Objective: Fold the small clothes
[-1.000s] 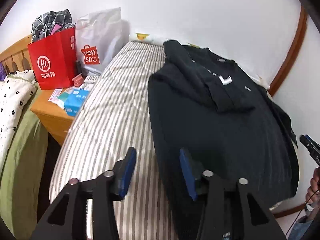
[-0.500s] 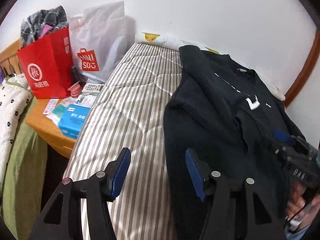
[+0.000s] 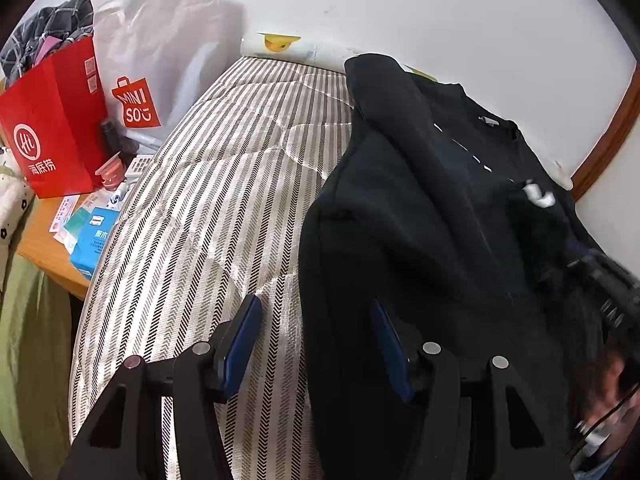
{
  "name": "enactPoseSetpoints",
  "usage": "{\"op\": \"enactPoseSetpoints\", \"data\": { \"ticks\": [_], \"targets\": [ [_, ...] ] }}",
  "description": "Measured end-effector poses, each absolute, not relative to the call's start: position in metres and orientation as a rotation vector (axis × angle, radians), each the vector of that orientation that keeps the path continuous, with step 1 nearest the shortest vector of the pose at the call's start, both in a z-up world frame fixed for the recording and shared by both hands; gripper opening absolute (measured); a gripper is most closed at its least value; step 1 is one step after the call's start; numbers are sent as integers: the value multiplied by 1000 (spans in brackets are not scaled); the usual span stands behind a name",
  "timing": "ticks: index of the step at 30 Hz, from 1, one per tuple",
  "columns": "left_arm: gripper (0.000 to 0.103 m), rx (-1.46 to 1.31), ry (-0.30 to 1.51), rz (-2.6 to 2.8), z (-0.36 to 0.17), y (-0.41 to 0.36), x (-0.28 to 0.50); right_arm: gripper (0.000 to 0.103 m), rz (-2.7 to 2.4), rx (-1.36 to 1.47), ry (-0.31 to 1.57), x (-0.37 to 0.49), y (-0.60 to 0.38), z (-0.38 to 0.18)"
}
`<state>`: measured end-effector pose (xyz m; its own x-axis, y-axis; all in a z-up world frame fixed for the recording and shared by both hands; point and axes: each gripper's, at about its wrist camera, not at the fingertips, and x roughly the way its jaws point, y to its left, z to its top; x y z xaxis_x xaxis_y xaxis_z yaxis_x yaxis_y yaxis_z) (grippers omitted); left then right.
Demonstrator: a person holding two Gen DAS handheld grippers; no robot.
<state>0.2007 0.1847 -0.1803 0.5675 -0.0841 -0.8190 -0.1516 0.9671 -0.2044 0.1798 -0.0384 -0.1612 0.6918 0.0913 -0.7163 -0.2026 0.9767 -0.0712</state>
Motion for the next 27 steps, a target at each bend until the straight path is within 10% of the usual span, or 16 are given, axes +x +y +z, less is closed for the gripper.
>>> {"op": "enactPoseSetpoints", "data": {
  "ticks": [27],
  "targets": [
    [54, -226, 968, 102, -165, 177, 183, 13, -256, 37, 746, 145, -245, -132]
  ]
}}
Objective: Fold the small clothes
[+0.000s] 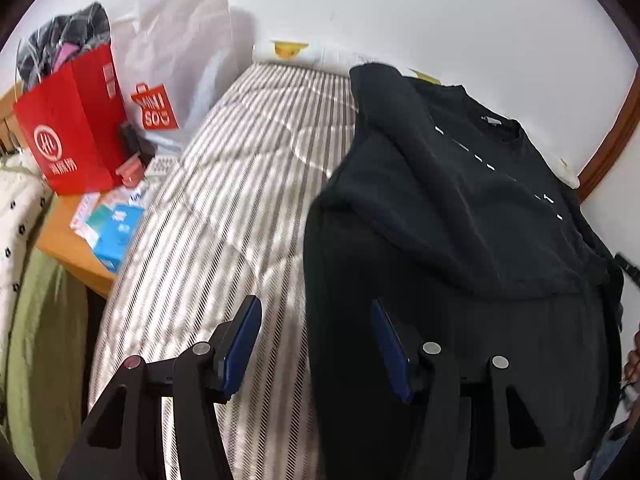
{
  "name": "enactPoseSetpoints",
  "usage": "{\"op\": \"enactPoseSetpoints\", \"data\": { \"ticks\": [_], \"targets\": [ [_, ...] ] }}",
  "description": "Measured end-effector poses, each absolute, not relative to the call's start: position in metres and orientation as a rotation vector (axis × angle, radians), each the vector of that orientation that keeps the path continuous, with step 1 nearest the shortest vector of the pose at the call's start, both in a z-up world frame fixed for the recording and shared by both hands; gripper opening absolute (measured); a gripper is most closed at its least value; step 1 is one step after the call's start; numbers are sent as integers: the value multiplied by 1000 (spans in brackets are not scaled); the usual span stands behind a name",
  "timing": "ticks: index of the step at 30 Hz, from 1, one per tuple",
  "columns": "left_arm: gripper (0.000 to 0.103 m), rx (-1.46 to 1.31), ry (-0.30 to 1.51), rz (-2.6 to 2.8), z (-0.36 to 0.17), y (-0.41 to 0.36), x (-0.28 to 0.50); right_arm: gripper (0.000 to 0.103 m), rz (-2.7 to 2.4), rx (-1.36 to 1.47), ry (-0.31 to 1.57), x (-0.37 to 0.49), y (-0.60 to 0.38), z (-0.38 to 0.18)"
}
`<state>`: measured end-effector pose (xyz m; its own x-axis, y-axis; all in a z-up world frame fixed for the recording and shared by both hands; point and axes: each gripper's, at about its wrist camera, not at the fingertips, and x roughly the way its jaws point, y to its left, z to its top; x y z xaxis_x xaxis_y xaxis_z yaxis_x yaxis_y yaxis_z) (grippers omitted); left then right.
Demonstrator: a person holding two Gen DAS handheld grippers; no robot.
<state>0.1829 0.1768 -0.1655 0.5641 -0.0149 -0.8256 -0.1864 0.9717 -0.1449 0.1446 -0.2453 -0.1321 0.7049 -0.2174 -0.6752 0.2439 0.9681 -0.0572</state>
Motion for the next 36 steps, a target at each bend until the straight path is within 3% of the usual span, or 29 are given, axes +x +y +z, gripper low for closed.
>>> {"op": "enactPoseSetpoints", "data": {
  "ticks": [4, 6, 17, 25, 29, 30, 31, 32, 33, 36],
  "targets": [
    [54, -159, 962, 125, -165, 175, 193, 37, -149, -16, 732, 173, -207, -116],
    [54, -136, 962, 135, -168, 176, 198, 41, -74, -33, 737, 194, -181, -115],
    [42, -95, 964, 85, -182, 186, 232, 43, 286, -141, 785, 312, -13, -134],
    [34, -70, 943, 22, -184, 183, 251, 52, 431, -151, 818, 389, 73, -144],
    [25, -61, 938, -16, -184, 181, 254, 51, 461, -193, 868, 419, 104, -161],
    [22, -65, 936, -31, -184, 181, 254, 50, 476, -210, 888, 427, 112, -166],
    [17, -73, 936, -48, -184, 181, 254, 40, 486, -212, 898, 429, 114, -169],
    [12, -89, 936, -63, -185, 183, 254, 28, 492, -219, 913, 434, 117, -173],
    [10, -102, 936, -71, -184, 184, 253, 10, 496, -222, 924, 437, 120, -176],
    [9, -128, 929, -61, -183, 190, 252, 9, 497, -211, 882, 442, 121, -175]
  ]
}}
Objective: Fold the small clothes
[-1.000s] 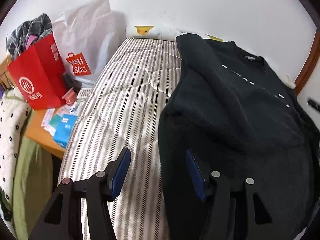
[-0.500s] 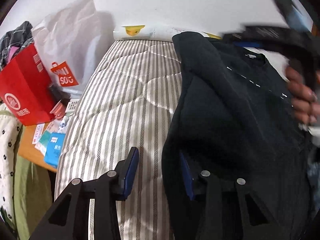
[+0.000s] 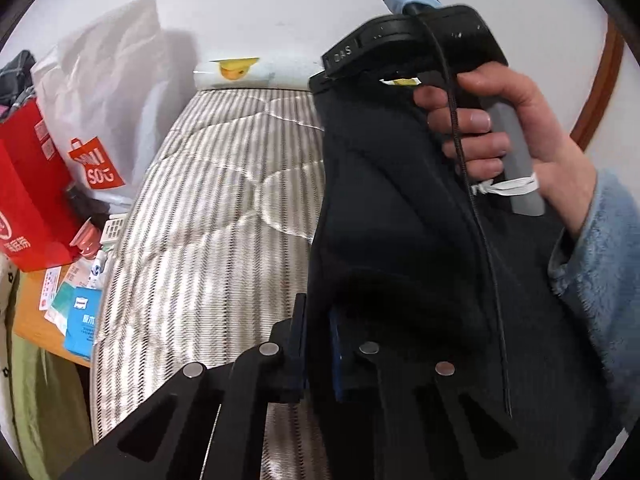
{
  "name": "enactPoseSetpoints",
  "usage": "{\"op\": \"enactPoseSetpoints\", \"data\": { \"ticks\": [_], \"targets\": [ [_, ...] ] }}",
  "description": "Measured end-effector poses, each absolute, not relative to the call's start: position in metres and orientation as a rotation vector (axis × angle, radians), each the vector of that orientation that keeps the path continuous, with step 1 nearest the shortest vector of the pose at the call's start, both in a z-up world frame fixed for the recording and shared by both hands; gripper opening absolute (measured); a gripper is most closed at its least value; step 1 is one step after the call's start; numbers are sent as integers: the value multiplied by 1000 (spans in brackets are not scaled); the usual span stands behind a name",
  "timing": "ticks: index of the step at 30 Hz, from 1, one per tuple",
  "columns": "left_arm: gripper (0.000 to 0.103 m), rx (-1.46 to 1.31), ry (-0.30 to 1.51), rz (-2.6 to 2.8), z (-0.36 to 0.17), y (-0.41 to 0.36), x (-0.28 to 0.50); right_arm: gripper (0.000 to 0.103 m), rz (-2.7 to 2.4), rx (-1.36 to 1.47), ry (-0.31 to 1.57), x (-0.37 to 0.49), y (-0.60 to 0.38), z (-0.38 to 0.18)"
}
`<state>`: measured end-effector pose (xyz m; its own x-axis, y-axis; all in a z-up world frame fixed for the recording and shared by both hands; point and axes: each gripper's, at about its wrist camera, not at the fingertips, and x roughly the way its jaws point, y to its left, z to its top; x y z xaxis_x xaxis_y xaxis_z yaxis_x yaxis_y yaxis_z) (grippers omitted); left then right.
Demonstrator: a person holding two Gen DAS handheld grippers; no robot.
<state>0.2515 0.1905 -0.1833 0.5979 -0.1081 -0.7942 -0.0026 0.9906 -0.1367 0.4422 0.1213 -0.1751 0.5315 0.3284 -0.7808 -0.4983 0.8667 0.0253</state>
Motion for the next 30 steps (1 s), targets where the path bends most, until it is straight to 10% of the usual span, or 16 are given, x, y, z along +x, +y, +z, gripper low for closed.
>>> {"op": "enactPoseSetpoints", "data": {
  "ticks": [13, 18, 25, 30],
  "targets": [
    [11, -207, 932, -66, -187, 206, 249, 9, 479, -148, 911, 485, 129, -206],
    [13, -207, 930, -76, -186, 206, 248, 35, 454, -168, 880, 461, 104, -174],
    [56, -237, 953, -44, -176, 202, 234, 46, 330, -179, 821, 375, 6, -138],
    [56, -227, 947, -25, -167, 194, 212, 47, 182, -140, 837, 305, -95, -137]
  ]
}}
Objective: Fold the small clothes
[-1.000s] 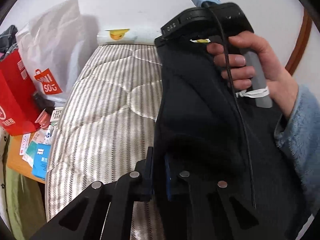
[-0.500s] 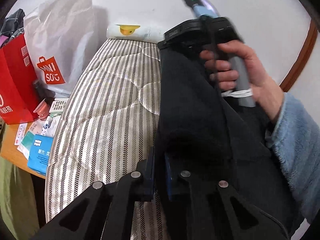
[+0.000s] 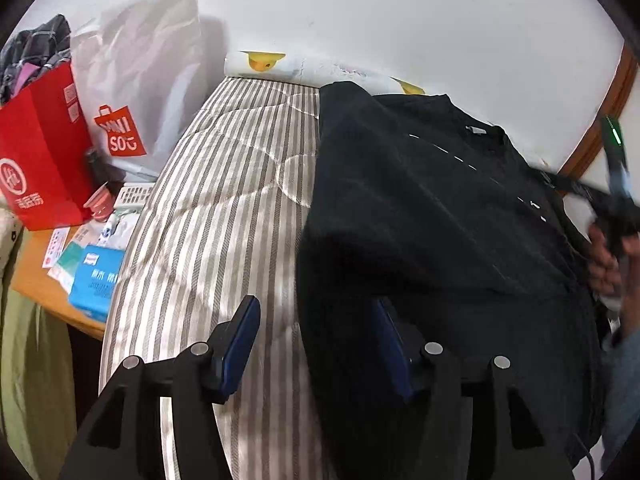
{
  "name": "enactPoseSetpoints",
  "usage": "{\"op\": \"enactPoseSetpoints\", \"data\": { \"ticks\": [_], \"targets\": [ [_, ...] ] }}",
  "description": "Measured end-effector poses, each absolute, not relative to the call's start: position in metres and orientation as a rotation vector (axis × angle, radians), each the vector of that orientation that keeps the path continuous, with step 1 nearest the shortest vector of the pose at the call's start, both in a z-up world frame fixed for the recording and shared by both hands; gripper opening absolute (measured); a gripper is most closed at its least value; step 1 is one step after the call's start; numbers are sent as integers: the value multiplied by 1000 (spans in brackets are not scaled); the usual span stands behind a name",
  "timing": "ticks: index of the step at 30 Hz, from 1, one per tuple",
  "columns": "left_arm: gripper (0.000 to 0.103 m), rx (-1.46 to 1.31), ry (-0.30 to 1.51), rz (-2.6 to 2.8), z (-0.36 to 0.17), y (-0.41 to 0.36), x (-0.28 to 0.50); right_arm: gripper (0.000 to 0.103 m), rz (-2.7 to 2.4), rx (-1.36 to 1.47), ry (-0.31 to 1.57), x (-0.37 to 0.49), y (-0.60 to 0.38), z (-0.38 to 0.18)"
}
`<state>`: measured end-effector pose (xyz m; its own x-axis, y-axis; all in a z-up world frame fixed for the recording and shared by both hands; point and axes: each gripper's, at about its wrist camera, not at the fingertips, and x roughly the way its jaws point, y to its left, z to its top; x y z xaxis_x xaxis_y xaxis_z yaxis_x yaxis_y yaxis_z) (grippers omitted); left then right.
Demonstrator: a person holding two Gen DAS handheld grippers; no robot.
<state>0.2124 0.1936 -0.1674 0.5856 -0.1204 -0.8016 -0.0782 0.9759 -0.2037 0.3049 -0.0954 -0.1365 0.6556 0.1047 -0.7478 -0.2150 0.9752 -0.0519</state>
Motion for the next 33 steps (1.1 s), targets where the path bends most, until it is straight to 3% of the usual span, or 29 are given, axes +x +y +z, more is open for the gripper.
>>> {"op": "enactPoseSetpoints", "data": {
  "ticks": [8, 12, 15, 17, 18, 19, 21, 29, 33],
  "targets": [
    [56, -237, 955, 2, -154, 176, 185, 56, -101, -29, 874, 209, -237, -161],
    [56, -231, 963, 21, -149, 166, 176, 63, -92, 31, 894, 192, -258, -178],
    [56, -243, 976, 38, -147, 164, 170, 63, -98, 66, 900, 202, -252, -189],
    [56, -243, 977, 50, -144, 162, 166, 57, -86, 84, 893, 211, -246, -192],
    [56, -240, 975, 58, -143, 162, 164, 36, -60, 93, 885, 212, -244, -190],
    [56, -238, 974, 64, -142, 161, 163, 21, -23, 93, 883, 214, -240, -188],
    [56, -242, 979, 75, -141, 161, 161, 18, -57, 50, 841, 209, -234, -180],
    [56, -225, 987, 75, -133, 151, 156, 20, -119, 111, 822, 192, -252, -175],
    [57, -209, 975, 57, -126, 140, 153, 32, -150, 105, 852, 192, -252, -175]
  ]
}}
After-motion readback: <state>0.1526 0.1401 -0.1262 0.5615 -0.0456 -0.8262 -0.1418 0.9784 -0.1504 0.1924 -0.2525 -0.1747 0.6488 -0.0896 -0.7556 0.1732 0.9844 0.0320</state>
